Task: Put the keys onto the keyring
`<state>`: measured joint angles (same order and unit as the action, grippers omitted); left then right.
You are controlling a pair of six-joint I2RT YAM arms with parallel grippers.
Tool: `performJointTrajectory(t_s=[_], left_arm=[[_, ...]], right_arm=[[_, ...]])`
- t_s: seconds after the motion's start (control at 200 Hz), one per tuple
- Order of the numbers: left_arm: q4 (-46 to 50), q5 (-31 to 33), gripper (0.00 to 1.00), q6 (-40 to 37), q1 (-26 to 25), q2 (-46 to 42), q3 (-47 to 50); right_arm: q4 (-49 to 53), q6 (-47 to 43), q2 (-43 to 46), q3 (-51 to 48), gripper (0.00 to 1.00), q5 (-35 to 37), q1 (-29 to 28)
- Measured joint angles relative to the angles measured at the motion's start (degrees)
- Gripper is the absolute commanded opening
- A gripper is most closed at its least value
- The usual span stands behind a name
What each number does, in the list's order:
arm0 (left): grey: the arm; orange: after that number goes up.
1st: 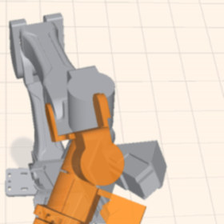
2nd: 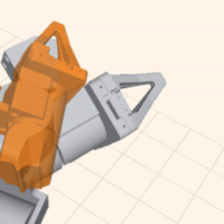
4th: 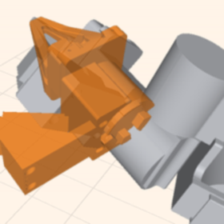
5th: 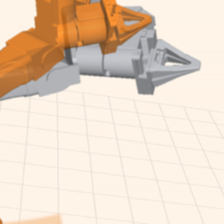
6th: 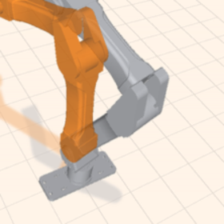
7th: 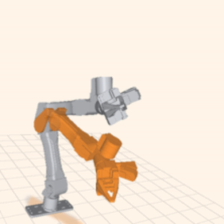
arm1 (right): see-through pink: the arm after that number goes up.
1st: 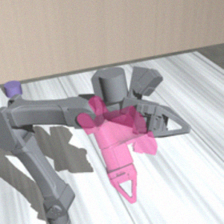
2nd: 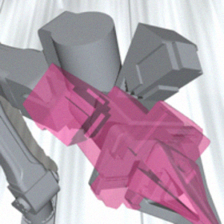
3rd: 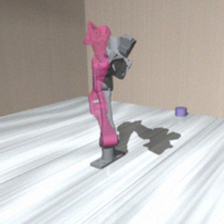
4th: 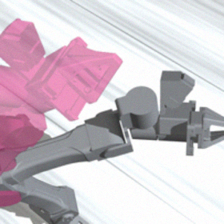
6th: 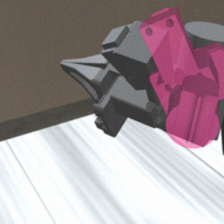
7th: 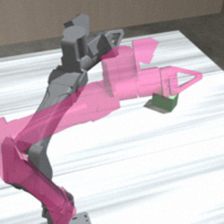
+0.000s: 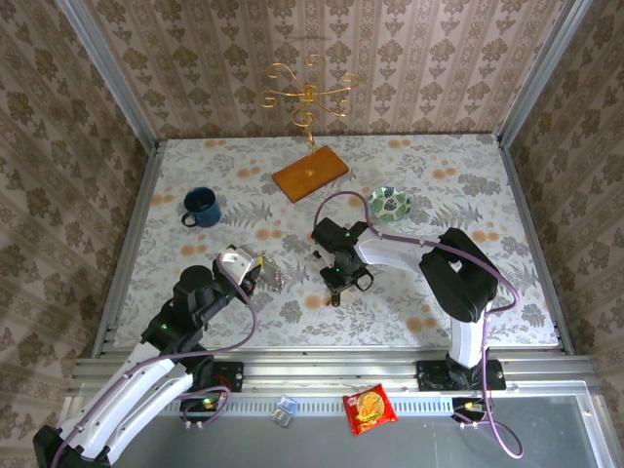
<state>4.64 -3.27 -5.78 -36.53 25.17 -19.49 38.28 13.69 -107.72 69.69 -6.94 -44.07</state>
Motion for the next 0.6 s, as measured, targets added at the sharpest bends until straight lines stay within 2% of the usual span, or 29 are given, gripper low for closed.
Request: performJointTrajectory(t_s=[0.15, 0.385, 0.6], left_arm=[[0.0, 0.0, 0.0, 0.0, 0.0, 0.0, 0.0], [0.0, 0.0, 0.0, 0.0, 0.0, 0.0, 0.0], [0.0, -0.1, 0.0, 0.0, 0.0, 0.0, 0.0]], right_arm=[[-0.5, 0.0, 0.0, 0.1, 0.16, -0.1, 0.0], [-0.5, 0.0, 0.0, 0.1, 0.11, -0.4, 0.0], [-0.4, 0.0, 0.0, 0.1, 0.14, -0.4, 0.0]])
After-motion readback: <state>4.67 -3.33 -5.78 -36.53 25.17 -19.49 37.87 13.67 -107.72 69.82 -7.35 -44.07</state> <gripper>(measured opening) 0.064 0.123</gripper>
